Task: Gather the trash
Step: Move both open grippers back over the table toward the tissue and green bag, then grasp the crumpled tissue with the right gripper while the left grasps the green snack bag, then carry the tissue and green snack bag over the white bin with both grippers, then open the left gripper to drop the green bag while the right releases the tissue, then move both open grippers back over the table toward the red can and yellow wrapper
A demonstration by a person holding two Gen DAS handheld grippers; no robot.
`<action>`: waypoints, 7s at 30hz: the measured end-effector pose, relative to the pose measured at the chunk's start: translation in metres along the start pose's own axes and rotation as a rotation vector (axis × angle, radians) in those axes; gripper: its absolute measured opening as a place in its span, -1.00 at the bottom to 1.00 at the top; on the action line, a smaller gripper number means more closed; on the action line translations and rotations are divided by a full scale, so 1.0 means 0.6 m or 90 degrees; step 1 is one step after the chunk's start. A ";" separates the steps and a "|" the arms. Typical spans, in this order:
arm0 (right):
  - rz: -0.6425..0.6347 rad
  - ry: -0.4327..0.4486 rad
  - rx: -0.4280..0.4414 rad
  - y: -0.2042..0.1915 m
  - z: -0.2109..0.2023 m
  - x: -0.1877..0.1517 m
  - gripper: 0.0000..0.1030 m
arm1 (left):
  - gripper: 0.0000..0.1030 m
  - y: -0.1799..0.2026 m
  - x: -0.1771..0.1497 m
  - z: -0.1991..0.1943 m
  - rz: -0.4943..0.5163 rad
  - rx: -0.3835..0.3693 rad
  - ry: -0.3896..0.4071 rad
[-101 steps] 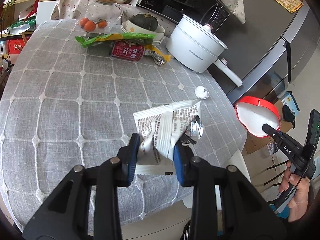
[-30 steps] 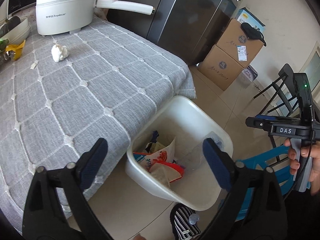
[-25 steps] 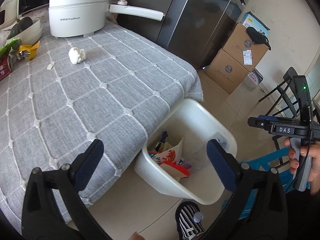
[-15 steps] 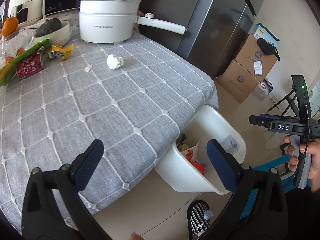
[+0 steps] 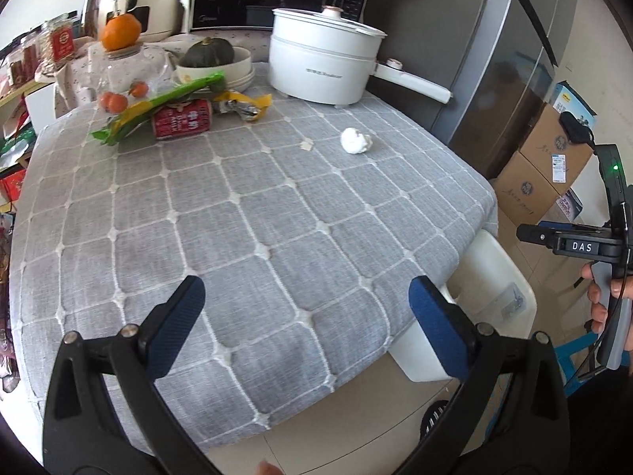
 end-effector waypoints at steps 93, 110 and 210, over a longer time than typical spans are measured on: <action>-0.003 0.023 0.066 -0.057 0.011 0.030 -0.37 | -0.89 0.001 -0.004 -0.033 -0.056 -0.128 0.043; 0.062 -0.018 0.011 0.141 -0.002 -0.065 -0.37 | -0.89 0.286 -0.022 0.027 0.078 -0.313 -0.042; -0.048 0.064 0.078 -0.225 0.097 0.188 0.58 | 0.98 -0.216 0.151 0.081 -0.078 0.122 0.002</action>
Point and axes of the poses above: each gripper's, at about its wrist camera, not at the fingertips, and z roughly the way its jaws point, y to its right, x to its top, the point moved 6 cm from there along z, roughly the way its jaws point, and after that the axes turned 7 degrees about -y, right-handed, at the moved point
